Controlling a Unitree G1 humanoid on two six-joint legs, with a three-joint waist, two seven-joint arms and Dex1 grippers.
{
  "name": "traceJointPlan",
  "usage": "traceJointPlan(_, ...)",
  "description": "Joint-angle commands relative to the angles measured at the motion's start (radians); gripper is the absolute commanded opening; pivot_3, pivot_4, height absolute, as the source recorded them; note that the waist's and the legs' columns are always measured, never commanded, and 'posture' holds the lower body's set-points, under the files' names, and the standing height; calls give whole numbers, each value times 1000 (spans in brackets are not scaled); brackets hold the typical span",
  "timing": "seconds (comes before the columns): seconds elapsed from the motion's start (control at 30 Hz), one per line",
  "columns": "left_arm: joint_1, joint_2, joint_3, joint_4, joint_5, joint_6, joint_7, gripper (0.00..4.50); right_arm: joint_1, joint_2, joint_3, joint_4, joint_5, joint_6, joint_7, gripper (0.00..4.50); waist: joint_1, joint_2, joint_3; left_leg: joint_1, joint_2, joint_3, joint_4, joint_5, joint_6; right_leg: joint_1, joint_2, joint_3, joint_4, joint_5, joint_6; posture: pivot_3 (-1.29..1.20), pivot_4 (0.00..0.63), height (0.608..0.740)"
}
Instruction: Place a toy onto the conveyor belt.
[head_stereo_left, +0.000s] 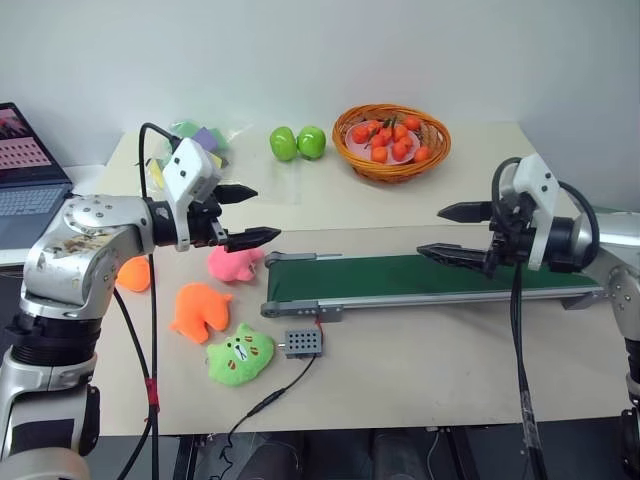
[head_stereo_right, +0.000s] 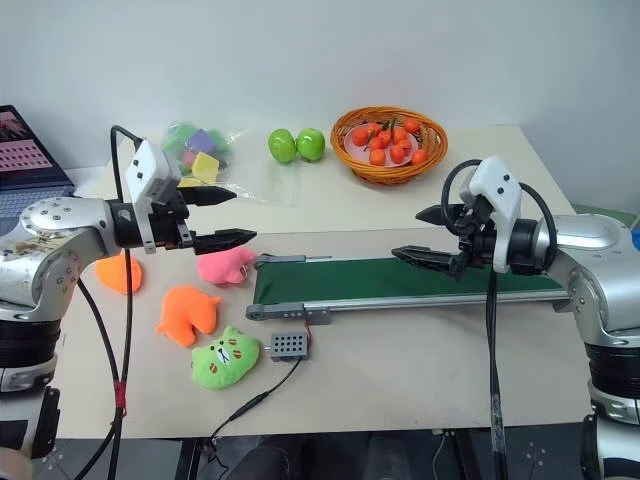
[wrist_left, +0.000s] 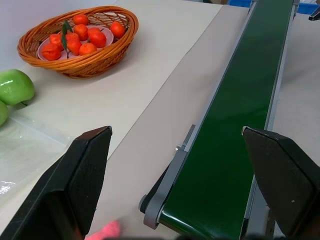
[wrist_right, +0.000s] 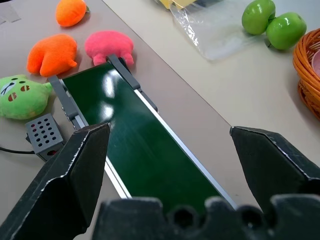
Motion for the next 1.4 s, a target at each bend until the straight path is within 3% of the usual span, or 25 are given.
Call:
traceJointPlan(0.03, -24, 13, 55, -22, -25, 11, 6, 4458, -19, -1, -39, -24, 16, -5, -8, 4500, 0, 0, 0, 0, 0, 0, 0, 0, 0, 0, 0, 0, 0, 0, 0, 0, 150, 740)
traceJointPlan(0.2, -41, 3, 101, 15, -63, 112, 65, 4458, -37, 11, -24, -11, 16, -13, -18, 4500, 0, 0, 0, 0, 0, 0, 0, 0, 0, 0, 0, 0, 0, 0, 0, 0, 150, 740)
traceJointPlan(0.4, -17, 7, 254, 108, -164, 306, 145, 4458, -86, 4, 29, 52, -32, -54, 7, 4500, -4, 0, 0, 1, 1, 0, 0, 0, 0, 0, 1, 0, 0, 0, 0, 0, 150, 740)
traceJointPlan(0.53, -21, -39, 499, 205, -365, 574, 230, 4458, -136, 28, 58, 99, -42, -92, 43, 4500, -6, 0, 0, 1, 1, 1, 0, 0, -1, -1, 1, 0, 1, 0, 0, 0, 150, 740)
traceJointPlan(0.67, -8, -19, 756, 420, -337, 585, 426, 4458, -174, 46, 80, 129, -47, -106, 76, 4500, -10, 0, 0, 2, 3, 1, 0, -1, -2, -1, 3, 0, 2, 1, -1, 0, 150, 740)
traceJointPlan(0.9, 28, -18, 1144, 632, -425, 625, 663, 4458, -222, 62, 111, 151, -38, -106, 151, 4500, -9, -1, 0, 3, 6, 1, 1, -3, -4, -2, 8, 0, 1, 2, -4, 0, 150, 740)
traceJointPlan(1.07, 171, -11, 1254, 679, -450, 620, 675, 4458, -246, 87, 122, 152, -9, -98, 218, 4500, -9, -1, 0, 3, 10, 2, 1, -4, -7, -2, 12, 0, 1, 4, -6, 0, 150, 740)
traceJointPlan(1.2, 258, -3, 1255, 742, -425, 542, 680, 4458, -262, 90, 154, 167, -30, -94, 238, 4500, -7, -1, -1, 6, 13, 4, 0, -5, -8, -1, 14, 0, 1, 4, -7, 0, 150, 740)
traceJointPlan(1.4, 273, -14, 1239, 881, -435, 423, 647, 4458, -300, 107, 163, 187, -38, -92, 235, 4500, -1, -1, -1, 8, 15, 7, 0, -5, -9, -1, 15, 0, 2, 6, -9, 0, 150, 740)
